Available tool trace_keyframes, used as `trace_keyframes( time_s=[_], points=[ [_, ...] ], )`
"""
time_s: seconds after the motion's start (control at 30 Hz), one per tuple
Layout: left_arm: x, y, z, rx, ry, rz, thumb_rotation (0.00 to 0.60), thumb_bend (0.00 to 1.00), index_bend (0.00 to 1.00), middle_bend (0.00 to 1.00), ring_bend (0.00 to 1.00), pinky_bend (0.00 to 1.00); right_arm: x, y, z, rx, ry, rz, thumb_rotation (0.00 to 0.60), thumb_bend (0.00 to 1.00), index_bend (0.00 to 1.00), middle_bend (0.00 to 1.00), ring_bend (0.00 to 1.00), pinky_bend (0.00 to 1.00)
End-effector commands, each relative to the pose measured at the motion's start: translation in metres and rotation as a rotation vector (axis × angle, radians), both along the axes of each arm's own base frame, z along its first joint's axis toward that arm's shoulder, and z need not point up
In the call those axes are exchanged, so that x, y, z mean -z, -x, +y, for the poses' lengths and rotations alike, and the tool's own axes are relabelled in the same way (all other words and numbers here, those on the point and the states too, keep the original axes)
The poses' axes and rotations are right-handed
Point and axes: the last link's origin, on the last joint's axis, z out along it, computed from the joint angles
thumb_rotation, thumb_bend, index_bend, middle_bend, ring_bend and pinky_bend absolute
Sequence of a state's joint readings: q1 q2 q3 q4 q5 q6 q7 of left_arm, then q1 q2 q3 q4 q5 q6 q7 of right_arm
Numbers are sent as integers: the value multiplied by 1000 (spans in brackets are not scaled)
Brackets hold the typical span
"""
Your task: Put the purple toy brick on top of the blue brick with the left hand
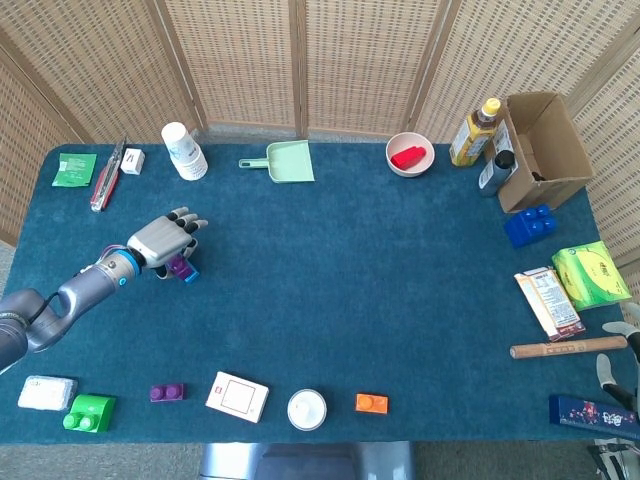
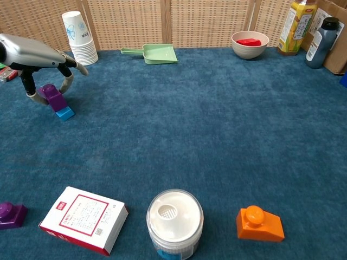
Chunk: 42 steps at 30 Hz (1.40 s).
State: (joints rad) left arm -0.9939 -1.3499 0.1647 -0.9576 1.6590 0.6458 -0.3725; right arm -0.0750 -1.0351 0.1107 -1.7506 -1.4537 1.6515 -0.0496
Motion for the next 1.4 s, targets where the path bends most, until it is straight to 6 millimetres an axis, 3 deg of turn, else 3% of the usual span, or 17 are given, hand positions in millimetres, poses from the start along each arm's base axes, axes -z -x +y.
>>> trace_keyframes(
  time_s=[0.03, 1.4],
  points=[
    [1, 0, 0, -3, 2, 9, 600, 318, 609, 62, 0, 0, 0, 0, 0, 0, 0, 0, 600, 389, 350, 192, 43, 189],
    [12, 10, -1, -58, -30, -38, 600, 317, 594, 56, 0, 0, -1, 2, 1, 2, 6, 0, 600, 388, 348, 192, 43, 190]
  ],
)
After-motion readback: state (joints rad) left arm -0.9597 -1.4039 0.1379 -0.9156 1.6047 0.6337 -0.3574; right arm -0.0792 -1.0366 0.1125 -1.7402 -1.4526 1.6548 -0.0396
